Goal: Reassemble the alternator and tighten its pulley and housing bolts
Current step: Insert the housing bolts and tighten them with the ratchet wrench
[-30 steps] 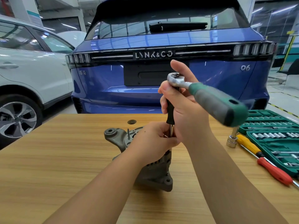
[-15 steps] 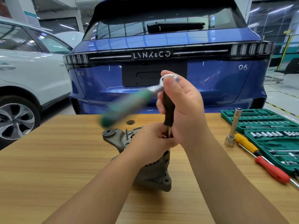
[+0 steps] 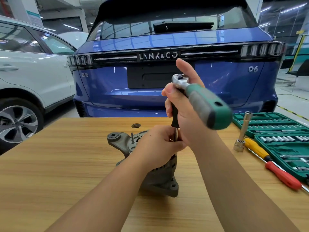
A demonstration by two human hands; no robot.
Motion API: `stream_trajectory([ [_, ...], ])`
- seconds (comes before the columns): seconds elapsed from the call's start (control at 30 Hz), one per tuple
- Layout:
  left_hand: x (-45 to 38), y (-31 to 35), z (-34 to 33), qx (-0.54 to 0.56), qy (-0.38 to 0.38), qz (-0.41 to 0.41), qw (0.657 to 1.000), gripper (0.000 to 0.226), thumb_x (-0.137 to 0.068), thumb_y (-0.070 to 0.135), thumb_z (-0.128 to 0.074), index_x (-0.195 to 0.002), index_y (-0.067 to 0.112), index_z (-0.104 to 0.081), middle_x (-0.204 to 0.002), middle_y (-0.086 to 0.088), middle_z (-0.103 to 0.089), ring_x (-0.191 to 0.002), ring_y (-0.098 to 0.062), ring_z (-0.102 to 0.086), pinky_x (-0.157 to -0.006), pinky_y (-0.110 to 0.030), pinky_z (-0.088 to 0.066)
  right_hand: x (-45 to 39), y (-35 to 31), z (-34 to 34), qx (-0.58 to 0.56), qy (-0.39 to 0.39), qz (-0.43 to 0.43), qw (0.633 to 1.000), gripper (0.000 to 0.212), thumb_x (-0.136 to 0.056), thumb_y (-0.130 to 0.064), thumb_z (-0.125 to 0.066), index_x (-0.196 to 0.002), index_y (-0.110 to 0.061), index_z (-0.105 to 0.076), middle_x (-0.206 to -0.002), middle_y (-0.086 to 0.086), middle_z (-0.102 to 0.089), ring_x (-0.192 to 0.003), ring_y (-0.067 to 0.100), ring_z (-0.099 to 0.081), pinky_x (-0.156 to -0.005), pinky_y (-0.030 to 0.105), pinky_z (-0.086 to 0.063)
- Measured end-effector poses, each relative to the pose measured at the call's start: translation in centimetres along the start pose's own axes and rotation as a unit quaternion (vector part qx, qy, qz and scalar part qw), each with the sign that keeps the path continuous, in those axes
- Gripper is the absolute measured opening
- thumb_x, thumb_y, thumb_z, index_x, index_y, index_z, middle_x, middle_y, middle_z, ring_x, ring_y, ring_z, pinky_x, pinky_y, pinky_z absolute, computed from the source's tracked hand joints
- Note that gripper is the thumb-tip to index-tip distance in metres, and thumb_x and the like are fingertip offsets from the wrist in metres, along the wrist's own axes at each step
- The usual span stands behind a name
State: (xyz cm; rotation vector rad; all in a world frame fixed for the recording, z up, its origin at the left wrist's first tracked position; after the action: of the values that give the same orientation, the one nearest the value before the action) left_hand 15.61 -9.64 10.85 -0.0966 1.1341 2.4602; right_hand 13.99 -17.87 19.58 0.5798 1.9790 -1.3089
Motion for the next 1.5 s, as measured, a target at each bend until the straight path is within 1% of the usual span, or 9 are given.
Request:
stream_trajectory([
  [0.2,-0.1,-0.1,0.0,0.014,0.001,0.004,1.000,0.006,-0.095,0.033,-0.070,-0.089,0.033,-0.072,-0.077,0.006,-0.072,-0.062,-0.007,-0.064,-0.067,-0.036,-0.059,-0.8,0.6,-0.4,-0.147,-0.061,-0.106,0.982,0.055,-0.071,-0.034,-0.075,-0.123,-0.024,-0.059,-0.074,0.006,-0.065,-0.050,0.018,-0.052,-0.049,0.029,-0.041],
  [0.3,0.1,-0.3,0.0,0.023,-0.003,0.010,1.000,0.010,-0.095,0.034,-0.071,-0.086,0.039,-0.071,-0.076,0.014,-0.072,-0.061,-0.001,-0.064,-0.070,-0.039,-0.063,-0.3,0.8,-0.6,-0.168,-0.064,-0.126,0.976,0.045,-0.088,-0.043,-0.060,-0.127,-0.021,-0.059,-0.079,0.006,-0.063,-0.057,0.016,-0.053,-0.054,0.027,-0.044],
  [0.43,0.0,-0.1,-0.1,0.011,-0.003,0.005,1.000,0.011,-0.094,0.032,-0.072,-0.085,0.037,-0.072,-0.075,0.013,-0.072,-0.061,-0.007,-0.064,-0.075,-0.048,-0.062,0.4,0.5,-0.2,-0.071,0.003,-0.106,0.992,0.028,-0.090,-0.037,-0.067,-0.112,-0.020,-0.065,-0.072,0.000,-0.057,-0.057,0.012,-0.049,-0.054,0.021,-0.045],
  [0.57,-0.2,0.1,-0.4,0.001,-0.016,-0.006,1.000,0.004,-0.095,0.032,-0.069,-0.096,0.033,-0.073,-0.083,0.011,-0.073,-0.064,-0.002,-0.064,-0.067,-0.032,-0.059,0.3,0.2,1.1,0.050,0.083,-0.107,0.989,0.008,-0.092,-0.028,-0.070,-0.092,-0.020,-0.070,-0.061,-0.006,-0.051,-0.053,0.007,-0.044,-0.050,0.019,-0.042],
  [0.73,-0.5,-0.3,-0.4,0.004,-0.008,0.005,1.000,0.011,-0.097,0.031,-0.069,-0.089,0.038,-0.069,-0.078,0.018,-0.070,-0.060,0.002,-0.062,-0.059,-0.022,-0.048,0.2,0.1,0.8,0.003,0.038,-0.094,0.995,0.027,-0.098,-0.014,-0.062,-0.123,-0.025,-0.060,-0.075,0.003,-0.053,-0.062,0.014,-0.049,-0.060,0.024,-0.049],
  [0.97,0.2,0.3,0.1,0.010,0.005,0.005,1.000,0.020,-0.096,0.028,-0.071,-0.079,0.037,-0.066,-0.075,0.016,-0.070,-0.061,-0.006,-0.063,-0.050,-0.011,-0.048,0.1,-0.1,0.2,0.024,0.016,0.004,1.000,0.045,-0.097,-0.003,-0.061,-0.118,-0.043,-0.065,-0.080,0.008,-0.054,-0.061,0.013,-0.050,-0.056,0.021,-0.050],
  [1.1,0.1,0.2,0.1,0.013,0.001,0.002,1.000,0.011,-0.096,0.029,-0.071,-0.085,0.028,-0.072,-0.070,0.006,-0.069,-0.053,-0.004,-0.056,-0.058,-0.029,-0.050,-0.6,0.9,-0.4,-0.143,-0.061,-0.091,0.984,0.035,-0.090,-0.013,-0.055,-0.120,-0.028,-0.067,-0.076,0.008,-0.065,-0.054,0.017,-0.055,-0.050,0.025,-0.048],
  [1.27,0.7,0.1,0.2,0.035,0.000,0.006,0.999,0.051,-0.094,0.026,-0.074,-0.071,0.070,-0.061,-0.064,0.032,-0.063,-0.061,0.008,-0.061,-0.063,-0.018,-0.057,0.2,1.5,-1.3,-0.207,-0.094,-0.167,0.959,0.044,-0.085,-0.034,-0.062,-0.124,-0.014,-0.064,-0.086,0.010,-0.061,-0.063,0.018,-0.059,-0.058,0.025,-0.051],
  [1.5,0.0,0.6,-0.2,-0.003,-0.010,-0.025,1.000,0.004,-0.095,0.028,-0.070,-0.094,0.026,-0.074,-0.081,0.008,-0.073,-0.064,-0.010,-0.064,-0.062,-0.036,-0.056,0.4,0.3,0.9,0.026,0.073,-0.125,0.989,0.015,-0.091,-0.023,-0.072,-0.100,-0.012,-0.071,-0.061,-0.005,-0.049,-0.053,0.008,-0.042,-0.049,0.019,-0.040],
])
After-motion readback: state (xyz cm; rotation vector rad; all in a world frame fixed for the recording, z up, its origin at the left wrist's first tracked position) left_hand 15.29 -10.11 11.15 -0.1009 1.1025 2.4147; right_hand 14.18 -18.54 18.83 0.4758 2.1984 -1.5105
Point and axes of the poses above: each hand's wrist, its own x-axis away from the middle knuckle, its own z-axis out of the back of the hand, y = z × x, the point moved 8 cm from there along -x, towards the middle knuckle
